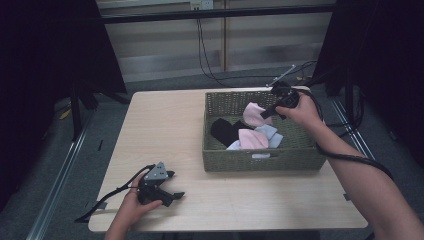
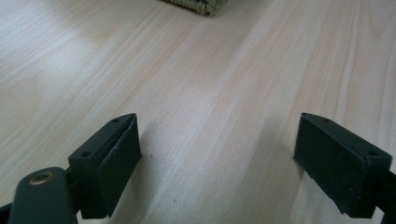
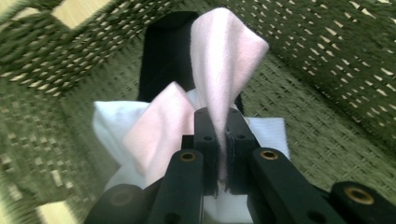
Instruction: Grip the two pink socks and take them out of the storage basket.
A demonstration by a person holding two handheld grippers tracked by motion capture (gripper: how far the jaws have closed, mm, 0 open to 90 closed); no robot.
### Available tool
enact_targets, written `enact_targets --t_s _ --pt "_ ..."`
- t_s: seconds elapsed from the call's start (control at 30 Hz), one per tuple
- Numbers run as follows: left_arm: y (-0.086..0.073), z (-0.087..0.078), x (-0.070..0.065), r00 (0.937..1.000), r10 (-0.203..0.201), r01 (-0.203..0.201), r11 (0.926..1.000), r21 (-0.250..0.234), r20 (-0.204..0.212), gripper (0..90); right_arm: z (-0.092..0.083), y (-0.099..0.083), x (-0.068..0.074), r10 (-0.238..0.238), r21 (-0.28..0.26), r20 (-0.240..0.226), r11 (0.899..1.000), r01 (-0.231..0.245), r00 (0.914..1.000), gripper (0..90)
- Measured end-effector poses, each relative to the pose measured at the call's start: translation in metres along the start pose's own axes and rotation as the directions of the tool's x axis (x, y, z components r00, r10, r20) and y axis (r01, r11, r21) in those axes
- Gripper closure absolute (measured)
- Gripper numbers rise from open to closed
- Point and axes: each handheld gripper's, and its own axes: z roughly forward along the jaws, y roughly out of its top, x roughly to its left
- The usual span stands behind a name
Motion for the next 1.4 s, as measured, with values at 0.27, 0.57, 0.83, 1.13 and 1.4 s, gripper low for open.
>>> enact_targets --t_s 0.27,0.57,0.83,1.13,1.4 --pt "0.0 0.0 0.0 1.0 0.0 0.0 1.0 0.0 0.0 13.8 -0.021 -0.004 0.013 -0.012 -0.02 -0.055 1.0 0.011 0.9984 85.7" --pt "0.0 0.0 0.0 1.0 0.002 -0.002 1.0 0.002 0.0 13.8 -0.046 -0.013 0.025 -0.043 -0.022 -0.105 0.999 0.041 0.9936 85.4" --pt "0.0 0.0 0.0 1.0 0.0 0.0 1.0 0.0 0.0 13.8 -0.061 -0.02 0.035 -0.073 -0.013 -0.129 0.997 0.072 0.9889 85.3" --pt "0.0 0.0 0.0 1.0 0.0 0.0 1.0 0.0 0.0 13.8 -0.075 -0.023 0.046 -0.1 0.005 -0.166 0.995 0.102 0.9811 85.4" --pt "0.0 0.0 0.0 1.0 0.0 0.0 1.0 0.0 0.0 13.8 -0.084 -0.026 0.057 -0.121 0.032 -0.193 0.991 0.13 0.9736 85.3"
